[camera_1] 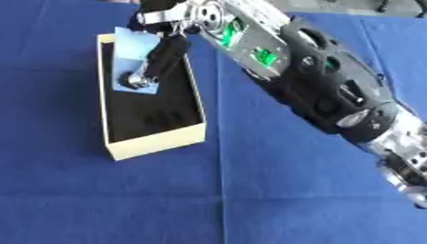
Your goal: Pick up objects on the table and place them in the box.
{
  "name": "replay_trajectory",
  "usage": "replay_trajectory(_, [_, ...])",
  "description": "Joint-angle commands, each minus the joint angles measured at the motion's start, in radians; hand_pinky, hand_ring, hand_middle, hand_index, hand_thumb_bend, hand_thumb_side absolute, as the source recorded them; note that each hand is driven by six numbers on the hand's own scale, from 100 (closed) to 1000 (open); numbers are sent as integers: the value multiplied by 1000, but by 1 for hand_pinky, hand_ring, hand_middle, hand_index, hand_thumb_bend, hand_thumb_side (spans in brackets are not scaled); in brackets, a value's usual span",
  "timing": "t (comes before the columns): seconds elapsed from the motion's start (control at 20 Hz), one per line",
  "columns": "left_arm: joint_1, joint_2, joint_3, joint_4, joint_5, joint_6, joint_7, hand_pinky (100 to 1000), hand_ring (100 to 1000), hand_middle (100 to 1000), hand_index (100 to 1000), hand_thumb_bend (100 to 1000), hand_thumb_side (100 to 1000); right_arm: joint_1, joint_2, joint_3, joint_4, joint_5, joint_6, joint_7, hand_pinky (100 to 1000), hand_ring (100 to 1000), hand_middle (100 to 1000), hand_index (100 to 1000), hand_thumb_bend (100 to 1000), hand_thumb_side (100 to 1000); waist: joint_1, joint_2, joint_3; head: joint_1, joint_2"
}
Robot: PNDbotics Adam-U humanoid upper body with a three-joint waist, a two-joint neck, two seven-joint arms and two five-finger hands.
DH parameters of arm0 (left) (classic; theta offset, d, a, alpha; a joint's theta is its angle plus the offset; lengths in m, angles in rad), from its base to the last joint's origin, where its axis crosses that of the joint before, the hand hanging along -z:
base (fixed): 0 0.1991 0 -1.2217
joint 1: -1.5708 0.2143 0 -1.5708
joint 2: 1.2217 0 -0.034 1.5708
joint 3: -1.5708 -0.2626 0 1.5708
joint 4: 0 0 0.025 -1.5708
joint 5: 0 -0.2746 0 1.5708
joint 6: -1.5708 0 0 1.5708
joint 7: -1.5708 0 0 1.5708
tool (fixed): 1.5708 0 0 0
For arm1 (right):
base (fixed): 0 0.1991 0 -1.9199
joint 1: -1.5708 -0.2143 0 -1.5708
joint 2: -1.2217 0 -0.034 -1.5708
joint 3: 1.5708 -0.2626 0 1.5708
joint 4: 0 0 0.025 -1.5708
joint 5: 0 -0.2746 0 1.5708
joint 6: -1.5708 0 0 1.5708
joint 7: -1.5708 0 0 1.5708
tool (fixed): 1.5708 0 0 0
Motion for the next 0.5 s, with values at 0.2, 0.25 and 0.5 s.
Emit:
replay_trajectory(0.2, [-11,7,2,-20,3,-1,-1,558,668,614,736,100,749,-24,11,-22,53,107,-46,38,763,878,877,911,117,579,-7,-18,0,-2,7])
replay_trajectory(0.25, [-11,6,3,-20,3,-1,-1,558,668,614,735,100,749,-21,15,-21,65,118,-53,41,768,886,885,929,163,581,-7,-17,1,-2,6])
replay_trajectory(0.5, [-10,6,3,-20,3,-1,0,558,668,614,735,100,749,-19,24,-22,94,142,-82,46,768,886,885,929,163,581,-6,-17,2,-3,5])
